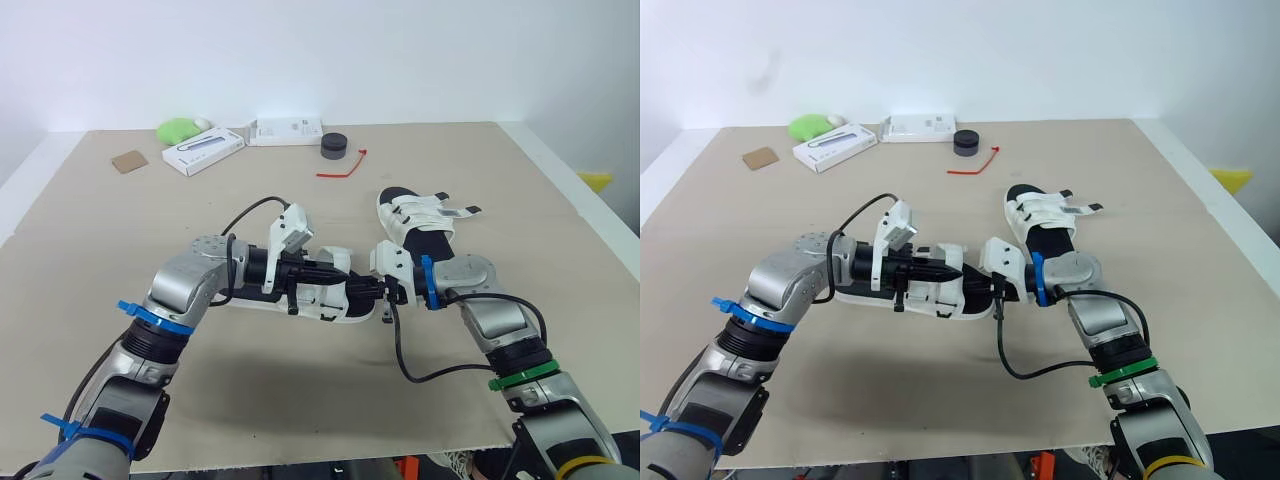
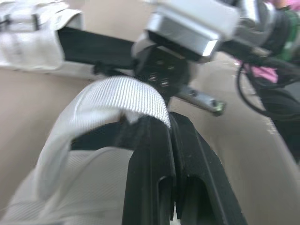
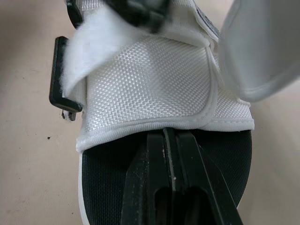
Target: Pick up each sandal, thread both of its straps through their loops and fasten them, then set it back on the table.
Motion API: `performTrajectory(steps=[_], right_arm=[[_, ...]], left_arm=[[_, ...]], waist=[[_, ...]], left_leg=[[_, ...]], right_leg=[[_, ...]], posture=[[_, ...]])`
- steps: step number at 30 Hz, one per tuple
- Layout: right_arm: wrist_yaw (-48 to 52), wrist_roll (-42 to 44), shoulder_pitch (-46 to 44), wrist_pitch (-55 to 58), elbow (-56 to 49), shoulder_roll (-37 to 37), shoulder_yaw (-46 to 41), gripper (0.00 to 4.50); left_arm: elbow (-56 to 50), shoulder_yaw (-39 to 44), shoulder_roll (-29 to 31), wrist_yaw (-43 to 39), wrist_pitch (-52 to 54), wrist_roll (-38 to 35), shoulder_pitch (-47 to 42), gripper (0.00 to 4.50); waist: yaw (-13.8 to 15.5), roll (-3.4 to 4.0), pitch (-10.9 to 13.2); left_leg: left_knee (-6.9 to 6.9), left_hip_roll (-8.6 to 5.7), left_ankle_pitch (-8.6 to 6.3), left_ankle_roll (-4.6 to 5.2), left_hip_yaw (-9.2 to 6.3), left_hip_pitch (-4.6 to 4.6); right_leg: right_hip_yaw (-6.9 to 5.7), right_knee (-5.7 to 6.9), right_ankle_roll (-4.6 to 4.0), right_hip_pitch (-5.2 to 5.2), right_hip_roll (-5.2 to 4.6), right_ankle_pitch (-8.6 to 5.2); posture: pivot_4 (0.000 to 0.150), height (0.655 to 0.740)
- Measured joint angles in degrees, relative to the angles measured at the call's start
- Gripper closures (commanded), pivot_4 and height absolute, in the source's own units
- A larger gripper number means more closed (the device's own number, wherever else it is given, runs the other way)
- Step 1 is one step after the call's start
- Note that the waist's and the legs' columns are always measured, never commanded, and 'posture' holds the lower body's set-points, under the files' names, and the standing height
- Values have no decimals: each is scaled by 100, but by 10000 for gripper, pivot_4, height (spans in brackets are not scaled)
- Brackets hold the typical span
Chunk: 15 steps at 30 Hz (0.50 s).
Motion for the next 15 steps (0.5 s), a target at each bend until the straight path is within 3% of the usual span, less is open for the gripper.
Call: performTrajectory(steps=[15], right_arm=[[0, 2, -5, 5, 0, 10, 0, 45000]], left_arm=[[79, -123, 169, -3, -72, 204, 161, 44811]], waist=[[0, 0, 0]], left_leg=[[0, 1, 0, 0, 0, 1]], right_leg=[[-1, 0, 0, 0, 1, 0]], posture=[[1500, 7400]])
